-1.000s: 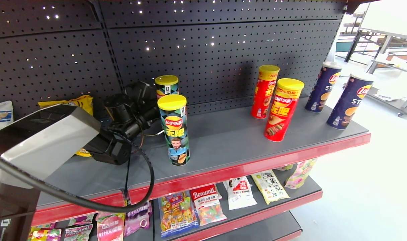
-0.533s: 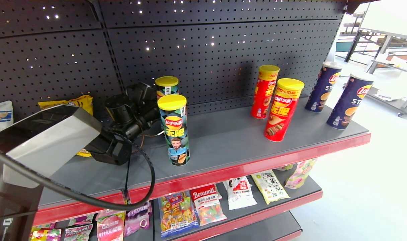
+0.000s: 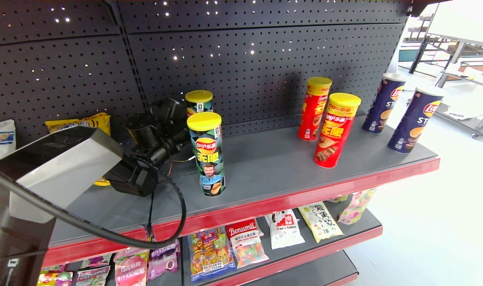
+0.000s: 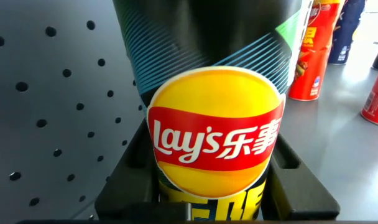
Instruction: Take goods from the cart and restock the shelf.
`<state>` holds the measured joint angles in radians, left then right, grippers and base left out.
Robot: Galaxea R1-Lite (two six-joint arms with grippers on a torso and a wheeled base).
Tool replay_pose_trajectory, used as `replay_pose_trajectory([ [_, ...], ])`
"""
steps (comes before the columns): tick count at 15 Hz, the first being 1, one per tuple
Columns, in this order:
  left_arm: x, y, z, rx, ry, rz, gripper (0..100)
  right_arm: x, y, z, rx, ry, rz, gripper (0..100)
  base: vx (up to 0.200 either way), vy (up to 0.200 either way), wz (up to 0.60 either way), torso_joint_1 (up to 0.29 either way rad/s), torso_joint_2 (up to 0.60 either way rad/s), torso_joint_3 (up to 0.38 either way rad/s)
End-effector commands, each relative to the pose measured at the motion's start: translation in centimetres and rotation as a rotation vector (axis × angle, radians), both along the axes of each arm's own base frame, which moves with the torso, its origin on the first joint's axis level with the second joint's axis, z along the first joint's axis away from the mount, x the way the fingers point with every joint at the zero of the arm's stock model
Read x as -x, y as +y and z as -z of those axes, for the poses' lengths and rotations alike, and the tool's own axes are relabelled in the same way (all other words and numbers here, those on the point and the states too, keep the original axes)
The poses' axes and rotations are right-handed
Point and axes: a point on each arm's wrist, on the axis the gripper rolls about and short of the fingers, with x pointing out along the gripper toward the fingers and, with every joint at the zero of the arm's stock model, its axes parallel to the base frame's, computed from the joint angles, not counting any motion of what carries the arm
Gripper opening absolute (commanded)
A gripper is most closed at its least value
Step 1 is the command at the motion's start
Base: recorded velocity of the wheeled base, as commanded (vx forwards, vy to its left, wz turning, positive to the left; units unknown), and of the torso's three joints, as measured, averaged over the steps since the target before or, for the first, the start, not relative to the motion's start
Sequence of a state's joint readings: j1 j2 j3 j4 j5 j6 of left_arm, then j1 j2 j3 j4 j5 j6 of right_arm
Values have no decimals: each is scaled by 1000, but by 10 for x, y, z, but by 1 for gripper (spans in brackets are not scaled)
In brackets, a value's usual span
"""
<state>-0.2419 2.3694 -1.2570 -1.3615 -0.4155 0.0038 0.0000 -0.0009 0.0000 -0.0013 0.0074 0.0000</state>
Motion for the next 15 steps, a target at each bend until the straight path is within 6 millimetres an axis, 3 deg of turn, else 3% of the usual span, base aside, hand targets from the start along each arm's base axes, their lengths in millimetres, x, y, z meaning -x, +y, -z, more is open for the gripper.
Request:
replay_pose_trajectory([
  [1,-1,-3,5,-1,6,5,0,0,0,0,0,1,0,100,0,0,0,0,0,0],
  [15,0,-2,9,-9,37,7,0,0,0,0,0,1,0,100,0,0,0,0,0,0],
])
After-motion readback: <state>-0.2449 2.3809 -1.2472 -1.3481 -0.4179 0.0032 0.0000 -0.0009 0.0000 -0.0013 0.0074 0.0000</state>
